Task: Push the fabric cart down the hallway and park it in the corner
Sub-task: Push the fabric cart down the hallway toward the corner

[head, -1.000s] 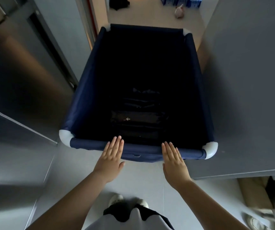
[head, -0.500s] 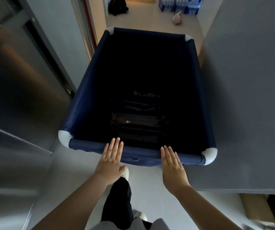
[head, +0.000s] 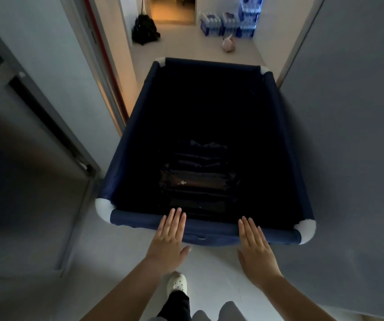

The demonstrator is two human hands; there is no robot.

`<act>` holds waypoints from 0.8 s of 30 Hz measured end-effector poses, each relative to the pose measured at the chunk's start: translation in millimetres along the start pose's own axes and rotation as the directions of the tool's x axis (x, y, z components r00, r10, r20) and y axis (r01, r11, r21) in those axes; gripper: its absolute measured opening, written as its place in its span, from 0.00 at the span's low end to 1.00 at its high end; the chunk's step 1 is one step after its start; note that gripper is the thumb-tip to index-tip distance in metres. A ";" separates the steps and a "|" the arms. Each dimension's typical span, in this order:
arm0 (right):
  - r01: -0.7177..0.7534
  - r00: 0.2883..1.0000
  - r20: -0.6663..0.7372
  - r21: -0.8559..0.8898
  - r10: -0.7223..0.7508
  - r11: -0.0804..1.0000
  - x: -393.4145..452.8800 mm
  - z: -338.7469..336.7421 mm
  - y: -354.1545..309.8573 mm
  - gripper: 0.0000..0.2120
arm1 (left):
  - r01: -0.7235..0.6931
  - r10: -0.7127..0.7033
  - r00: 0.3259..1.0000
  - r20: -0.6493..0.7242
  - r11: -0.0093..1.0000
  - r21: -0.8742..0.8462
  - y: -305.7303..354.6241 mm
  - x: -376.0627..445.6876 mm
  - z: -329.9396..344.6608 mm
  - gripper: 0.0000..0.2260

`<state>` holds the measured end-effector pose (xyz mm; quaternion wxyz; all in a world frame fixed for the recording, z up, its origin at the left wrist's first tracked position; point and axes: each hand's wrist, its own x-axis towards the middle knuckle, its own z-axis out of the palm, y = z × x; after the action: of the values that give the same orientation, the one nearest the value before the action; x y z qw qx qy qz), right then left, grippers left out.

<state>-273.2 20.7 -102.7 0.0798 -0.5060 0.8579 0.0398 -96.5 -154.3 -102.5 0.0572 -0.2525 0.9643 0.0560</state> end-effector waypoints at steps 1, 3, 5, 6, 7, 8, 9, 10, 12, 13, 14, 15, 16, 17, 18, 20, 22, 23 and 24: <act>-0.009 1.000 -0.001 0.002 0.009 1.000 10.8 -1.8 1.5 0.39 | -0.020 0.020 1.000 -0.012 1.000 0.000 -5.2 11.1 -2.4 0.40; -0.012 1.000 0.002 -0.013 0.012 1.000 32.7 -5.0 5.0 0.39 | -0.033 0.033 0.999 0.012 0.999 0.013 -15.8 33.1 -6.2 0.39; -0.009 1.000 -0.005 -0.032 0.009 0.999 53.7 -6.9 9.7 0.39 | -0.032 0.030 0.998 0.048 0.999 0.028 -25.2 54.4 -9.9 0.40; -0.012 1.000 -0.004 -0.036 0.012 0.999 63.9 -7.9 12.8 0.38 | -0.040 0.039 0.998 0.045 0.999 0.019 -30.4 64.3 -9.3 0.40; -0.017 1.000 0.002 -0.040 0.017 0.999 74.0 -9.2 16.3 0.38 | -0.064 0.063 0.997 0.032 0.998 0.000 -34.9 75.6 -5.8 0.40; -0.019 1.000 0.009 -0.042 0.020 0.999 84.1 -10.4 20.3 0.37 | -0.078 0.080 0.996 0.046 0.997 -0.026 -38.5 86.7 -2.8 0.38; -0.018 1.000 0.013 -0.029 0.018 0.999 94.1 -12.1 24.3 0.36 | -0.083 0.085 0.995 0.048 0.995 -0.047 -41.7 97.3 -0.2 0.37; -0.008 1.000 0.011 -0.008 0.008 1.000 104.0 -13.0 28.6 0.35 | -0.083 0.085 0.995 0.049 0.995 -0.051 -45.0 107.2 0.8 0.37; 0.024 1.000 0.010 0.016 -0.025 1.000 123.8 -15.4 36.9 0.33 | -0.079 0.082 0.995 0.059 0.996 -0.049 -50.7 126.4 -4.1 0.37; 0.031 0.999 0.017 0.020 -0.031 0.999 133.4 -17.2 41.1 0.33 | -0.082 0.085 0.995 0.053 0.995 -0.055 -52.6 136.5 -8.1 0.37; 0.027 0.999 0.020 0.027 -0.028 0.999 143.1 -19.0 44.7 0.33 | -0.080 0.083 0.995 0.045 0.994 -0.069 -54.9 146.1 -9.6 0.37; 0.019 1.000 0.021 0.036 -0.019 0.999 152.6 -21.1 47.5 0.33 | -0.075 0.078 0.996 0.042 0.994 -0.079 -56.7 155.7 -10.1 0.37; 0.012 1.000 0.027 0.042 -0.014 0.999 162.6 -23.1 49.0 0.34 | -0.068 0.072 0.996 0.057 0.995 -0.079 -58.5 165.7 -11.3 0.37; 0.006 0.999 0.035 0.043 -0.007 0.999 172.8 -25.2 50.1 0.35 | -0.058 0.063 0.996 0.068 0.995 -0.076 -61.3 176.0 -12.7 0.37; -0.004 0.999 0.038 0.043 0.002 0.999 183.0 -26.8 51.8 0.36 | -0.053 0.057 0.997 0.060 0.996 -0.069 -63.6 186.3 -14.6 0.37; -0.010 0.999 0.037 0.055 0.008 0.998 203.5 -28.5 57.7 0.37 | -0.061 0.063 0.997 0.054 0.997 -0.046 -66.1 206.7 -21.0 0.40; 0.008 1.000 0.012 0.088 -0.009 0.996 223.3 -30.3 66.5 0.36 | -0.054 0.054 0.998 0.032 0.999 -0.001 -67.8 228.9 -25.8 0.40; 0.015 1.000 0.003 0.109 -0.016 0.994 233.4 -32.0 71.4 0.36 | -0.044 0.044 0.998 0.044 0.999 0.005 -70.6 239.5 -26.7 0.40; 0.021 1.000 -0.010 0.119 -0.020 0.993 244.0 -34.3 75.8 0.36 | -0.022 0.022 0.998 0.064 1.000 -0.005 -74.4 250.3 -28.5 0.41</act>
<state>-458.8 -157.9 -113.1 0.1066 -0.5091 0.8539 -0.0147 -278.9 -343.0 -114.9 0.0869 -0.2400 0.9646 0.0667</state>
